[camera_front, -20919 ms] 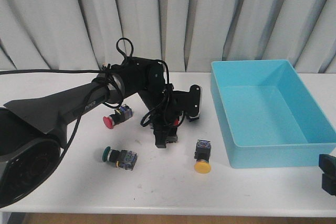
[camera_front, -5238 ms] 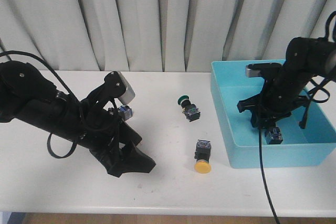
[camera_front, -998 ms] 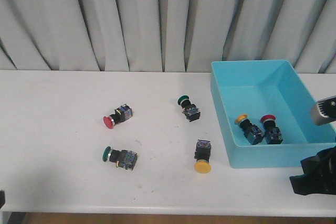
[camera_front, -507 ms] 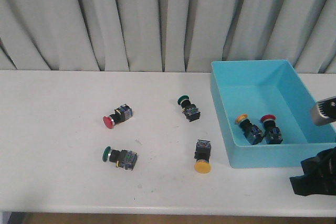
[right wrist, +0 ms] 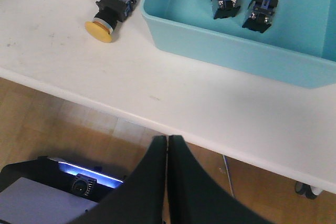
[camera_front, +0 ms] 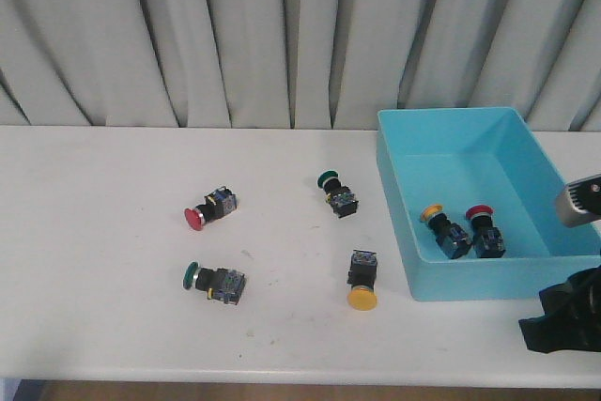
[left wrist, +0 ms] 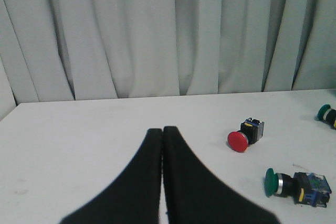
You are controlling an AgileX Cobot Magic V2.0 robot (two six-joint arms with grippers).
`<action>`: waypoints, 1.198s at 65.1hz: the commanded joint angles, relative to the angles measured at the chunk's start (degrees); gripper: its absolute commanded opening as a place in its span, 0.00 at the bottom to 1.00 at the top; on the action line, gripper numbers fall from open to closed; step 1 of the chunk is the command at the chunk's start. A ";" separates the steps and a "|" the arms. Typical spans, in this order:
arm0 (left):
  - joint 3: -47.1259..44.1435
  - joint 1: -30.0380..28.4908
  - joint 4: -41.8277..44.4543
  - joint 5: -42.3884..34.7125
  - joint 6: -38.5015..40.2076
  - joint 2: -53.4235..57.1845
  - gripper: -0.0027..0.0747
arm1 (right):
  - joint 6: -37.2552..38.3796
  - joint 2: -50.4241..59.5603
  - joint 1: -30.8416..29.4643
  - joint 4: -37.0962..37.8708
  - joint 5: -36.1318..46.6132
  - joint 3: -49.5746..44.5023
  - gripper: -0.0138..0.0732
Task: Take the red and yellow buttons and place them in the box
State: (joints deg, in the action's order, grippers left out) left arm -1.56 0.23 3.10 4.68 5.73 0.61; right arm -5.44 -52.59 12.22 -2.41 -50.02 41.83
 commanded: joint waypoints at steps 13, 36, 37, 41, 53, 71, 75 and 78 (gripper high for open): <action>-2.85 0.27 0.00 -4.30 -1.71 0.98 0.02 | -0.19 0.71 -0.02 0.24 2.29 1.37 0.15; -2.80 0.27 -0.42 -3.85 -3.17 0.98 0.02 | -0.19 0.71 -0.02 0.24 2.29 1.37 0.15; -2.80 0.27 -0.42 -3.85 -3.17 0.98 0.02 | -0.19 0.71 -0.02 0.24 2.29 1.37 0.15; -2.80 0.27 -0.42 -3.78 -3.17 0.91 0.02 | -0.19 0.71 -0.02 0.24 2.29 1.37 0.15; -2.80 0.27 -0.42 -3.61 -3.17 0.91 0.02 | -0.19 0.71 -0.02 0.24 2.29 1.37 0.15; -2.80 0.27 -0.42 -3.61 -3.17 0.91 0.02 | -0.19 0.71 -0.02 0.24 2.29 1.37 0.15; -2.80 0.27 -0.42 -3.61 -3.17 0.91 0.02 | -0.19 0.71 -0.02 0.24 2.29 1.37 0.15; -2.80 0.27 -0.42 -3.61 -3.17 0.91 0.02 | -0.19 0.71 -0.02 0.24 2.29 1.37 0.15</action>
State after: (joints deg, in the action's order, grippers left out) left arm -1.56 0.23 3.10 4.91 2.47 0.61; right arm -5.44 -52.59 12.22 -2.41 -50.08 41.83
